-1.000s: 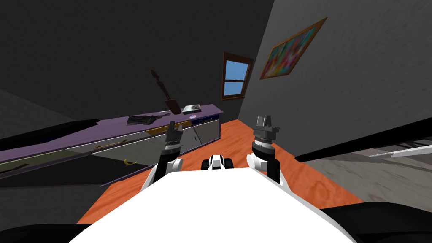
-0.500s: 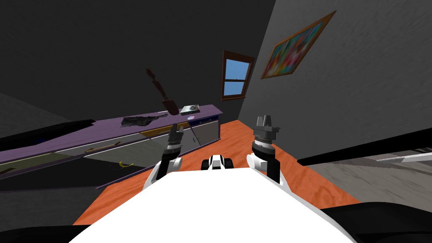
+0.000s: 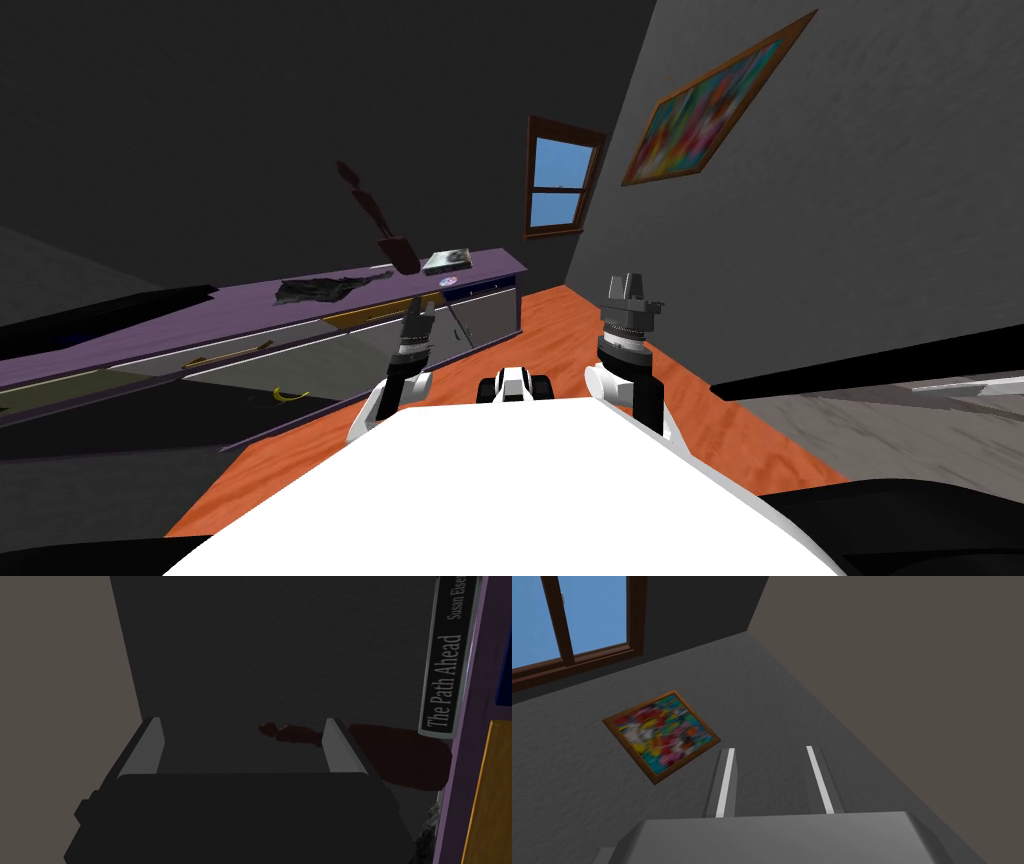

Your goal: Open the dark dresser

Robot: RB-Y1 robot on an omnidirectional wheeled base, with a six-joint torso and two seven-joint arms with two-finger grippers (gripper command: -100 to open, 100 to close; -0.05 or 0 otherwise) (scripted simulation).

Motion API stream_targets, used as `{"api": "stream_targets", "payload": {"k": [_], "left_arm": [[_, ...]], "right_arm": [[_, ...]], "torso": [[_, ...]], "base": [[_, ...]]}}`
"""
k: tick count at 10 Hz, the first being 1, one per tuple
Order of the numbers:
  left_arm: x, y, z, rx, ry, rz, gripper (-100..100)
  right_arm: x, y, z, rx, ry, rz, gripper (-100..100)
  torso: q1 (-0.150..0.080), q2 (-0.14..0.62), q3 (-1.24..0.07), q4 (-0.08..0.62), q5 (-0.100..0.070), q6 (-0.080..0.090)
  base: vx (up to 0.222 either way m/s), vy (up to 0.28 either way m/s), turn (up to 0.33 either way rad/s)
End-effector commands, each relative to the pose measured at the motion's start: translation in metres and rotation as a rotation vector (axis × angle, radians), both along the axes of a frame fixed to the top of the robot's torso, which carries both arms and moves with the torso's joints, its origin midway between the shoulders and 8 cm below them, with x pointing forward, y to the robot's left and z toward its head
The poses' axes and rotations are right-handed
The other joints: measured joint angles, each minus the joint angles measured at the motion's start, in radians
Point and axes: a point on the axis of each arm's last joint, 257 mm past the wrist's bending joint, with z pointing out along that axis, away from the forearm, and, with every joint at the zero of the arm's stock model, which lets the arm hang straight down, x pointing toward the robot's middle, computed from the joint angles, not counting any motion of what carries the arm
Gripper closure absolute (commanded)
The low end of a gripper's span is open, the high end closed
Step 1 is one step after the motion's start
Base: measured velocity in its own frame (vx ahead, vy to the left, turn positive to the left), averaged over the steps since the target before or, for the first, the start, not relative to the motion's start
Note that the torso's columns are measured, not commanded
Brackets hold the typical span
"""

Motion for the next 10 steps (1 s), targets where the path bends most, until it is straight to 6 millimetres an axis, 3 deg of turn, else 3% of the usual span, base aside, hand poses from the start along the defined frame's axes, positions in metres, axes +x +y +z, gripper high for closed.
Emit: {"api": "stream_targets", "payload": {"k": [1, 10], "left_arm": [[0.004, 0.008, -0.010, 0.006, -0.012, 0.003, -100], [0.013, 0.038, -0.047, 0.004, -0.030, 0.025, -100]], "right_arm": [[0.000, 0.000, 0.000, 0.000, 0.000, 0.000, 0], [0.000, 0.000, 0.000, 0.000, 0.000, 0.000, 0]], "torso": [[0.001, 0.000, 0.000, 0.000, 0.000, 0.000], [0.000, 0.000, 0.000, 0.000, 0.000, 0.000]], "base": [[0.064, -0.051, 0.029], [0.068, -0.052, 0.018]]}}
